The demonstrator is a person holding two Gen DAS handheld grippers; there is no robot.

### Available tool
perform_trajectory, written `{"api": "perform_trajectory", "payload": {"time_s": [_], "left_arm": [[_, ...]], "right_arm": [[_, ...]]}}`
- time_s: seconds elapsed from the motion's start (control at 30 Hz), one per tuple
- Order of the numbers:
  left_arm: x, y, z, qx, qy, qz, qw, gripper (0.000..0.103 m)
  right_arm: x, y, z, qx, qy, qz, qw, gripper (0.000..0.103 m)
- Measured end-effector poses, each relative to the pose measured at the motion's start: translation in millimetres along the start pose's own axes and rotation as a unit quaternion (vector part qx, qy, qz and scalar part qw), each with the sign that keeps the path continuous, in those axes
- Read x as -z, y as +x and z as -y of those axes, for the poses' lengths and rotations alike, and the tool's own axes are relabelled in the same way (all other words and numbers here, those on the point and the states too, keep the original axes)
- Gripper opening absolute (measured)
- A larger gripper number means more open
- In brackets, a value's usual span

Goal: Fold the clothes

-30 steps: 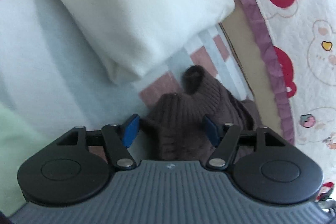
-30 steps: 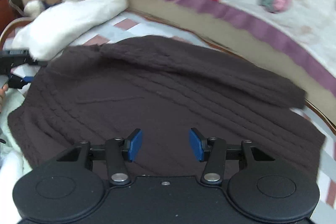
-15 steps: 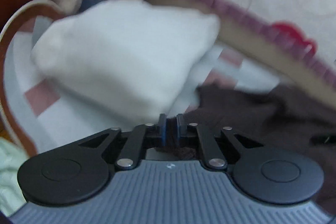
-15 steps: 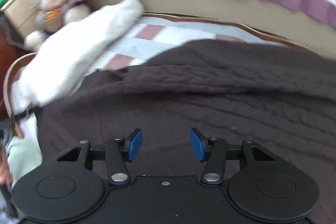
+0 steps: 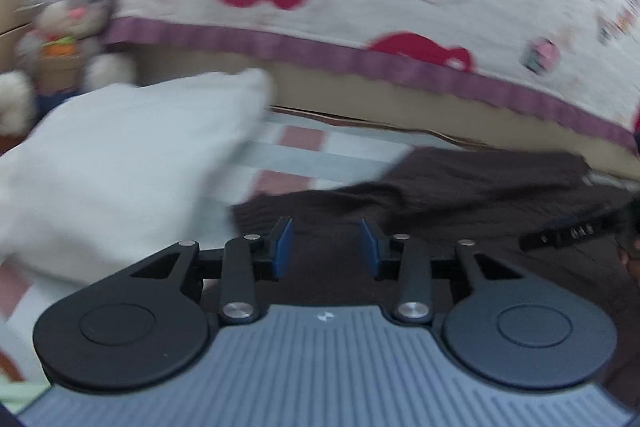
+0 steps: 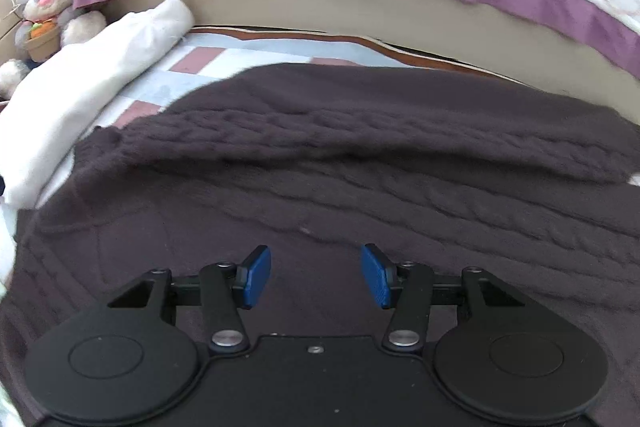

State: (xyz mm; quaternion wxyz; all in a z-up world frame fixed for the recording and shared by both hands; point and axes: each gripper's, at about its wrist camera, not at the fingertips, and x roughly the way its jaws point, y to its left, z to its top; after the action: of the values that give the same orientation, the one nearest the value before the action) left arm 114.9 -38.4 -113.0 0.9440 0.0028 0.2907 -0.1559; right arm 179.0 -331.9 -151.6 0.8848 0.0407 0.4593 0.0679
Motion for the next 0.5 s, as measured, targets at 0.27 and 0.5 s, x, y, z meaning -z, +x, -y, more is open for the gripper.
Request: {"api": "perform_trajectory", "payload": {"time_s": [0.27,0.5], "left_arm": [[-12.2,63.6,59.2,-0.001,0.131,-0.021,0.9911,0.042],[-25.4,120.5,93.0,-0.004,0.229,-0.043,0.9725,0.055]], "right_arm": [[0.7,-11.5,78.6,0.038,0.096,0.023,0.994,0.056],[-19.6,-10.6,166.8,0.084,0.187,0.076,0.976,0.057]]}}
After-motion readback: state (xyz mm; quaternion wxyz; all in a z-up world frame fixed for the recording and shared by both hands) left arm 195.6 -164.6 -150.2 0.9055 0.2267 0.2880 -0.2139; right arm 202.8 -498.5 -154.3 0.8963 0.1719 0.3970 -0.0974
